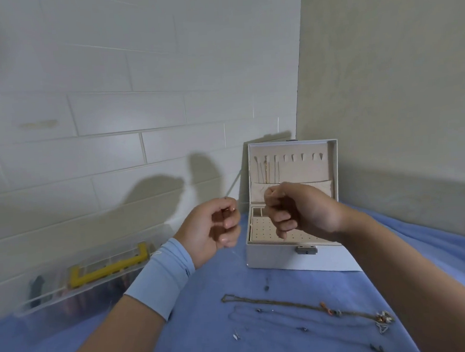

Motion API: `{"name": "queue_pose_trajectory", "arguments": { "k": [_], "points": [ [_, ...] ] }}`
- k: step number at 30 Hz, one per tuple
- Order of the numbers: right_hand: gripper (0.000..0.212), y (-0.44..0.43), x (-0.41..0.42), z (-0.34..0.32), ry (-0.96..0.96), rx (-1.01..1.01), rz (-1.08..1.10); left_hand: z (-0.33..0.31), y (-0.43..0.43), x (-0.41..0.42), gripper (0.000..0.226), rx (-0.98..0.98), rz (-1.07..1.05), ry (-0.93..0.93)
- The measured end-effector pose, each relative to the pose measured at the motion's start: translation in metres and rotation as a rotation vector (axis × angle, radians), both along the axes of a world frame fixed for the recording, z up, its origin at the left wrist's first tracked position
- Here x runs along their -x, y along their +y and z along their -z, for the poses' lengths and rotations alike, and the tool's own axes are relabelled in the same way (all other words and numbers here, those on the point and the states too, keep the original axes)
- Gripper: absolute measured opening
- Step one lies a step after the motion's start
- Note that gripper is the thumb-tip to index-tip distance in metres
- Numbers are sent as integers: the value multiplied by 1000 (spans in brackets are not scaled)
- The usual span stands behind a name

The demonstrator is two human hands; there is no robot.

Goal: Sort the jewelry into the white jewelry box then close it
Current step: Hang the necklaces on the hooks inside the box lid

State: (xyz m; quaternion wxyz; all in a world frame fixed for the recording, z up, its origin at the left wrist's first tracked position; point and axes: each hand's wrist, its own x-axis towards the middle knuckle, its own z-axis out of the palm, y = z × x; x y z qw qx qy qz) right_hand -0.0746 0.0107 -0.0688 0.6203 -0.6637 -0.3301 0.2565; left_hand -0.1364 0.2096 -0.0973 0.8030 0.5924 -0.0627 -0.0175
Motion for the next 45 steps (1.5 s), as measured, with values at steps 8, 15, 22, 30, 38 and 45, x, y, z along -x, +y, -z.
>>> {"name": "queue_pose_trajectory", "arguments": {
  "k": [8,15,22,30,38,45],
  "points": [
    [38,-19,-16,-20,-13,-103,193,-27,-9,-8,20,-749,-105,-288],
    [31,-40,-57,-32,-52,-85,294,-55,-26,-65,30,-546,-271,-284],
    [17,-37,-126,-33,-278,53,724,-59,-43,-144,29,-842,-462,-267],
    [5,-15,-185,-16,-519,23,1119,-47,-62,-212,35,-950,-606,-180],
    [7,-9,-204,-7,-649,99,1141,-36,-71,-233,39,-920,-690,-64],
    [13,-10,-199,-3,-688,207,1082,-30,-69,-224,37,-931,-638,-42]
  ]
}}
